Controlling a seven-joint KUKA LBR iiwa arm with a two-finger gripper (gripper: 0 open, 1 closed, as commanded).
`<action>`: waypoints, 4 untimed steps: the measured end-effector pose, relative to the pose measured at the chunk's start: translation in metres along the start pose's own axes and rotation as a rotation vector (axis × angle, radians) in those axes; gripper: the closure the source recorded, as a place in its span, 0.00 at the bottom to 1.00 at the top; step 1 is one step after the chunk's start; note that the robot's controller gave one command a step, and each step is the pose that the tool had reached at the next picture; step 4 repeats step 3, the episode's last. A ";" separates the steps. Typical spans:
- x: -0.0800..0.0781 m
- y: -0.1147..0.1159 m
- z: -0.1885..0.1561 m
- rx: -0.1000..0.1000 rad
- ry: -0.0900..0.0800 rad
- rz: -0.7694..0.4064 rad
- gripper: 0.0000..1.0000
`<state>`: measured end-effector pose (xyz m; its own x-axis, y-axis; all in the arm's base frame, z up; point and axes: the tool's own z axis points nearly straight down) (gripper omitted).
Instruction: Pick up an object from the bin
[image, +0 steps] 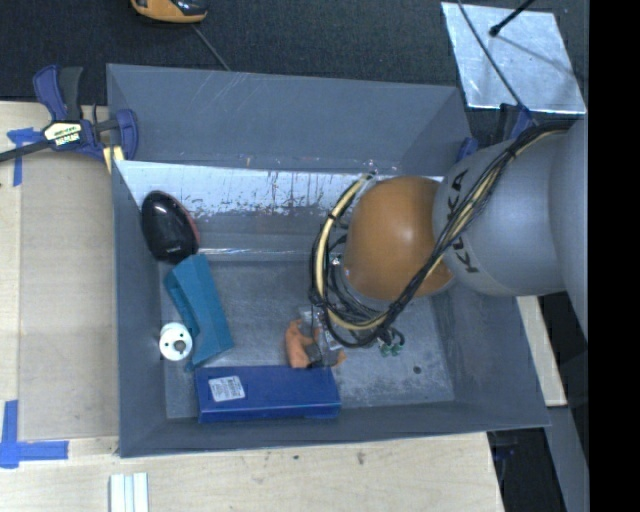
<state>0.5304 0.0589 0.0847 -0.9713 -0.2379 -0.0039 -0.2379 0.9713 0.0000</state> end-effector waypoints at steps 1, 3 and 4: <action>-0.014 0.056 -0.009 -0.001 -0.003 -0.202 1.00; -0.020 0.079 -0.162 0.000 -0.003 -0.244 1.00; -0.020 0.079 -0.162 0.000 -0.003 -0.244 1.00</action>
Offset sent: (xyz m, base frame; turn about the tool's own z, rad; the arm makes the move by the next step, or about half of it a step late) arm 0.0000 0.0000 0.0000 0.0000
